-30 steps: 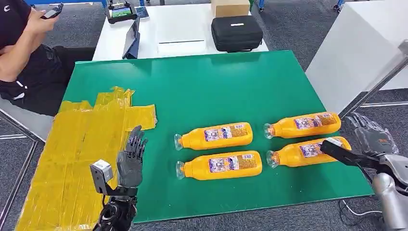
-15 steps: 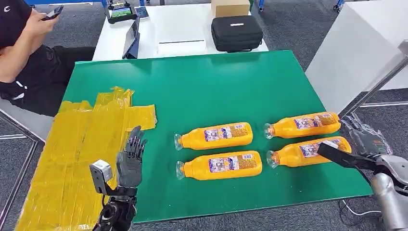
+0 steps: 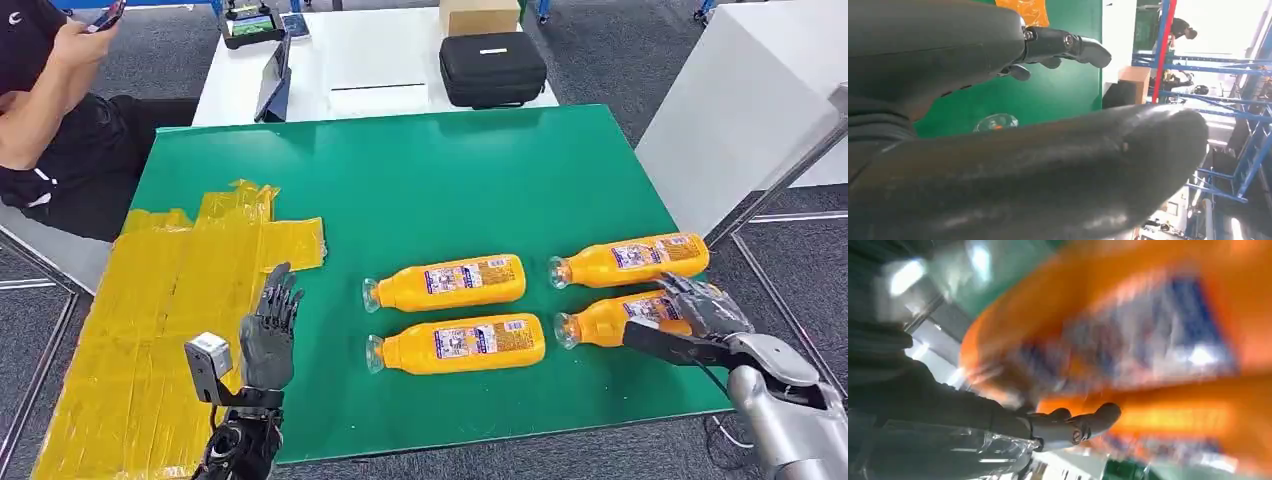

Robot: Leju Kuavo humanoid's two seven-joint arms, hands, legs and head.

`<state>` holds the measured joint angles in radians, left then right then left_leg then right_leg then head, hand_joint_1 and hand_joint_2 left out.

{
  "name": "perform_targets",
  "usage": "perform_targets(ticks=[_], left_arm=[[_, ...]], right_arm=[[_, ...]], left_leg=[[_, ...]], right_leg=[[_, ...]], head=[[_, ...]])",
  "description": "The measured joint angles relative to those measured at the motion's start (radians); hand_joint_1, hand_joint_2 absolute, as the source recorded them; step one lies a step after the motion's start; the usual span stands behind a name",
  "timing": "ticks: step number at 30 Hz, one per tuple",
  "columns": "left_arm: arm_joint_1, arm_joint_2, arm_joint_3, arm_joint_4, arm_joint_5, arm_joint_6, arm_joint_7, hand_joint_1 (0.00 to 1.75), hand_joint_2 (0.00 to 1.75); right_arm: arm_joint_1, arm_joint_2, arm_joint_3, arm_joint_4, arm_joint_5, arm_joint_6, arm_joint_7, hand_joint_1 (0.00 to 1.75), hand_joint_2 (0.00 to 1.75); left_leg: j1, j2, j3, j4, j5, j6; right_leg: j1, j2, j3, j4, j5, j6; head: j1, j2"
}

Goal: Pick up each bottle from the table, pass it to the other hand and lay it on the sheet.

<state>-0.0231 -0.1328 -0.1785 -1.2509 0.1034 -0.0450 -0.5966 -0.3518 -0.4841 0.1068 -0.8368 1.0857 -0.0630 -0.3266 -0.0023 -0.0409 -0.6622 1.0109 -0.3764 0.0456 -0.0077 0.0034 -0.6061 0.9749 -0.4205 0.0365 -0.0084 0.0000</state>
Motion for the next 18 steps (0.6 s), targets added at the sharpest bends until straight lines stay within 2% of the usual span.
perform_targets(ticks=[6, 17, 18], left_arm=[[-0.01, 0.0, -0.002, 0.011, 0.0, 0.002, 0.0, 0.0, 0.0], [-0.037, 0.0, -0.005, 0.021, 0.003, -0.003, 0.018, 0.0, 0.0], [-0.04, 0.0, -0.006, 0.023, 0.003, -0.004, 0.018, 0.0, 0.0]], right_arm=[[-0.044, 0.012, 0.034, 0.107, -0.018, 0.001, -0.007, 0.0, 1.75], [-0.102, 0.034, 0.069, 0.22, -0.028, -0.006, 0.006, 0.0, 1.75], [-0.102, 0.039, 0.071, 0.235, -0.031, -0.007, 0.012, 0.86, 1.75]], left_leg=[[0.0, 0.001, 0.002, 0.0, 0.0, 0.0], [0.0, 0.002, 0.015, 0.0, -0.002, -0.002], [0.0, 0.002, 0.017, 0.0, -0.003, -0.002]], right_leg=[[0.0, 0.0, 0.001, 0.0, 0.0, 0.0], [0.001, 0.001, 0.009, -0.001, -0.001, -0.001], [0.001, 0.001, 0.01, -0.002, -0.001, -0.001]], head=[[0.001, 0.0], [0.001, 0.0], [0.001, 0.0]])
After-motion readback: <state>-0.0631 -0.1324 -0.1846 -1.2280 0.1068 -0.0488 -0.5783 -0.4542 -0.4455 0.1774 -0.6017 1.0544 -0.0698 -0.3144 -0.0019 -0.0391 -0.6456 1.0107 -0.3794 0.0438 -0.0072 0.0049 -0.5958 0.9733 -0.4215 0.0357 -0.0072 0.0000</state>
